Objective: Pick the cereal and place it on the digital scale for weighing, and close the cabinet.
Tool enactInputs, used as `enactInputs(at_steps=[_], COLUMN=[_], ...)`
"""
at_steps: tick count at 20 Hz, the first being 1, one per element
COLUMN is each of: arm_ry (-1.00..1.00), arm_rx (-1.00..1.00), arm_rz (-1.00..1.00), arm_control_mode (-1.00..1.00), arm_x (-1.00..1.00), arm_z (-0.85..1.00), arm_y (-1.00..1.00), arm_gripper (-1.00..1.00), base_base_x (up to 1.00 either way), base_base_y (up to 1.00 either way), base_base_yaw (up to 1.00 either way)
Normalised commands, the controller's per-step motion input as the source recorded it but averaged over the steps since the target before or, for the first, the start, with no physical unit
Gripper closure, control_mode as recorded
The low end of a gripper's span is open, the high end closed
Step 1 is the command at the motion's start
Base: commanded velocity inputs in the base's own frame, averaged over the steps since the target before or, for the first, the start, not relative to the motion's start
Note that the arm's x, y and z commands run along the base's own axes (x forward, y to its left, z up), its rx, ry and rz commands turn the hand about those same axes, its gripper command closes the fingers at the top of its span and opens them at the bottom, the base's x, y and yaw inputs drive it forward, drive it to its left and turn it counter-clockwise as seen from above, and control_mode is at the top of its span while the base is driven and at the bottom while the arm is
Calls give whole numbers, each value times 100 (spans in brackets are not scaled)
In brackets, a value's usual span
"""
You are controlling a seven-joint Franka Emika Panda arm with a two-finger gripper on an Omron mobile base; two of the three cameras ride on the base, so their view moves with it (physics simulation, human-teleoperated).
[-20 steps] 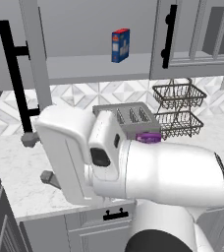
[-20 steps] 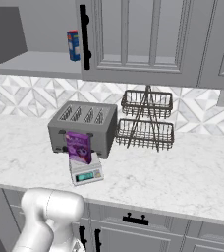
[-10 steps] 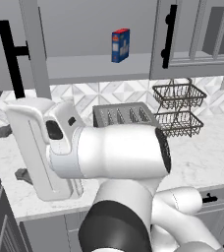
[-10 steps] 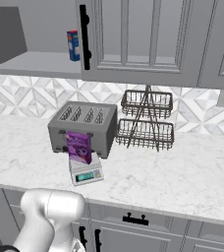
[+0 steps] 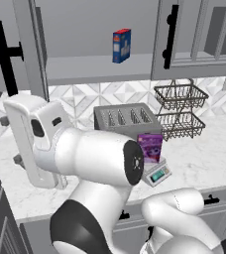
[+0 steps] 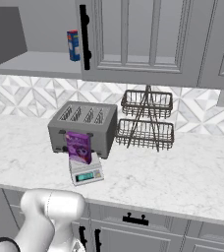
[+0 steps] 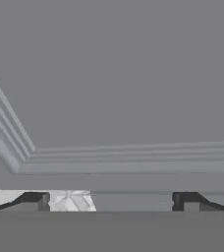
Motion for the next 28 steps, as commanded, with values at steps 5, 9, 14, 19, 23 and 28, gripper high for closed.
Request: enactInputs(at_steps=[5,9,14,19,23,28], arm_ry=[0,10,7,4,0,6], arm_rx=[2,14,20,21,18,20], arm_rz=[-22,-9,-6,-7,-10,-8], arm_control_mode=[-100,-100,-100,-100,-100,-100], arm_x=[86,70,91,100,100,100], arm_z=[-3,0,0,-4,-13,0], arm_y=[-9,-70,-90,-94,-85,-77], arm_gripper=[-100,-100,-100,-100,-100,-100], base_base_x=[0,0,0,0,0,0], base_base_y=[0,0,0,0,0,0], base_base_yaw=[0,0,0,0,0,0])
